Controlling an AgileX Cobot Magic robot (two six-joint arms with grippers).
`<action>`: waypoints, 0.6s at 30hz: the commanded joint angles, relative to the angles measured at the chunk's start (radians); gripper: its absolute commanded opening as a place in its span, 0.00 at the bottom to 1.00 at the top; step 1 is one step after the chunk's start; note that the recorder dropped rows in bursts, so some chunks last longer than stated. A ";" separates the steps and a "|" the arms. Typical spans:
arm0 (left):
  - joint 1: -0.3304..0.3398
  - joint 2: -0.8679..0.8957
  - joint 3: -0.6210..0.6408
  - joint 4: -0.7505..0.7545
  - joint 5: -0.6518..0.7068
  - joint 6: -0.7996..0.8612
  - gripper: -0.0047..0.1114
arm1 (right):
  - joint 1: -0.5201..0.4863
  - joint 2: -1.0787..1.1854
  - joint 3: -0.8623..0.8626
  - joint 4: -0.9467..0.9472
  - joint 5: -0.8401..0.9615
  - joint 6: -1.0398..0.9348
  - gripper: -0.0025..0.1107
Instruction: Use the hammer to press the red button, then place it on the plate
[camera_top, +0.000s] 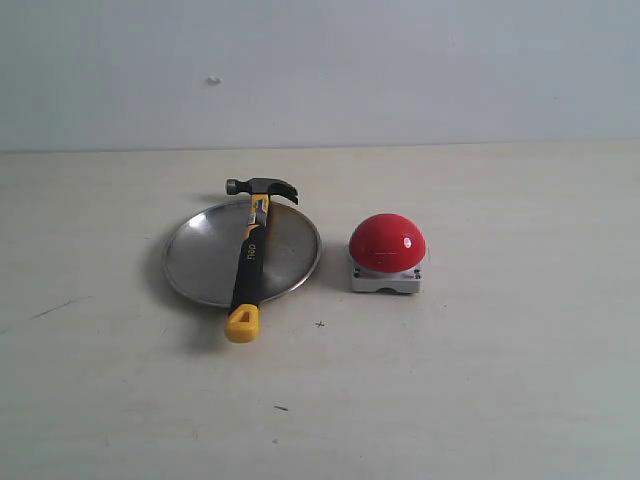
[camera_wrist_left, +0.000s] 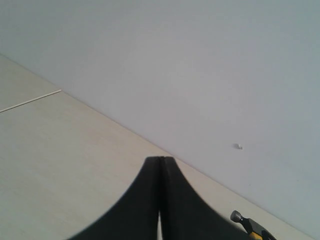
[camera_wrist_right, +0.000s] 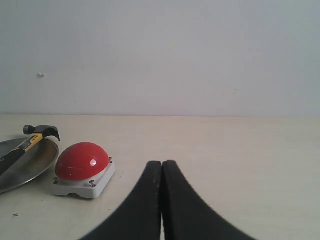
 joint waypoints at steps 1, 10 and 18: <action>0.003 -0.005 -0.008 -0.007 0.002 -0.001 0.04 | -0.006 -0.006 0.003 0.000 -0.007 -0.009 0.02; 0.003 -0.005 -0.008 -0.007 0.002 -0.001 0.04 | -0.006 -0.006 0.003 0.000 -0.007 -0.009 0.02; 0.003 -0.005 -0.008 -0.007 0.000 0.021 0.04 | -0.006 -0.006 0.003 0.000 -0.007 -0.009 0.02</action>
